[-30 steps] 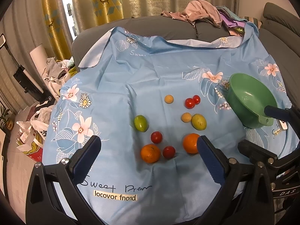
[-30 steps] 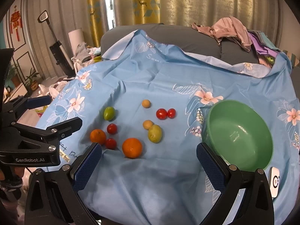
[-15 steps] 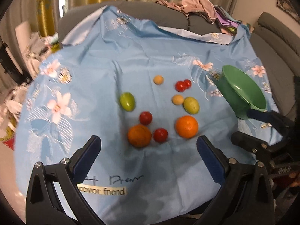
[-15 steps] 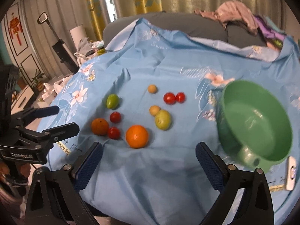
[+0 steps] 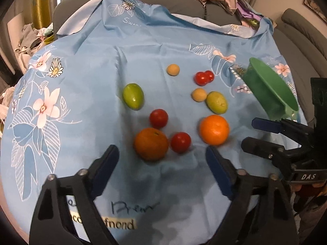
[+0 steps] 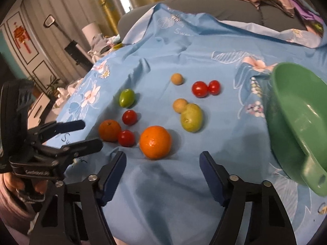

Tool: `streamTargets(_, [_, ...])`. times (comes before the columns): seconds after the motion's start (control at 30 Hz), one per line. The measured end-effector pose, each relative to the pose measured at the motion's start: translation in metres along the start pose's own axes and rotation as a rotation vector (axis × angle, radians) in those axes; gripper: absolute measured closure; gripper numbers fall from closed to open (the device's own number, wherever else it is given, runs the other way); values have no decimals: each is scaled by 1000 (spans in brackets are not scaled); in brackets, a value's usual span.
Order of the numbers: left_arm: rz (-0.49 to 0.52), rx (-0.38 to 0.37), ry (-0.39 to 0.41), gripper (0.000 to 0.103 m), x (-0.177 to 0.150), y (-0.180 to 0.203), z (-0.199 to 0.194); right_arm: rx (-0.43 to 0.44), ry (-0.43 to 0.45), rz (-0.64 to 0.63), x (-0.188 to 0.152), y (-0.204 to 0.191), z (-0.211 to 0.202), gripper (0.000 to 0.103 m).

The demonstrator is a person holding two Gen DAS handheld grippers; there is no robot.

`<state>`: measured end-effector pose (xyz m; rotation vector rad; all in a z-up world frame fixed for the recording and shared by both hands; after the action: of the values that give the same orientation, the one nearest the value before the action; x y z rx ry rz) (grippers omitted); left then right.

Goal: Organize fruits
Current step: 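Grasp the large orange with the left gripper while the right gripper holds the bowl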

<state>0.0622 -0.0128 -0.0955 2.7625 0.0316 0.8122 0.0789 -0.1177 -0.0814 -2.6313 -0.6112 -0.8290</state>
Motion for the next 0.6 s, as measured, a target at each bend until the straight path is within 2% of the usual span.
streamTargets(0.1, [34,21,-6,40,3,-3,7,8,-5,-5,3,0,10,31])
streamTargets(0.23, [94,42,-9,48,7,-6,14,20,-24,-24,6,-1,22,38])
streamTargets(0.3, [117,37,-17,56,9,-6,16,19,-36,-35,6,-1,27,39])
streamTargets(0.37, [157,27,-22,58,9,-3,17,18,-50,-40,6,-1,34,39])
streamTargets(0.47, [233,52,-34,60,5,1,23,25,-69,-41,5,1,40,42])
streamTargets(0.6, [222,69,-54,61,8,-8,28,39,-82,-47,4,1,46,45])
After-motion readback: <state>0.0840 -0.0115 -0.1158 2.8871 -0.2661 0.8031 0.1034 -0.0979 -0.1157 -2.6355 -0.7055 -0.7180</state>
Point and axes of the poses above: each gripper's, at about its wrist camera, not at the fingertips, and z roughly the way its jaws point, y to its right, x to its top, the point moved 7 cm from there along z, roughly the way its jaws point, and after that the axes turned 9 degrees about -z, right-handed, at the moved point
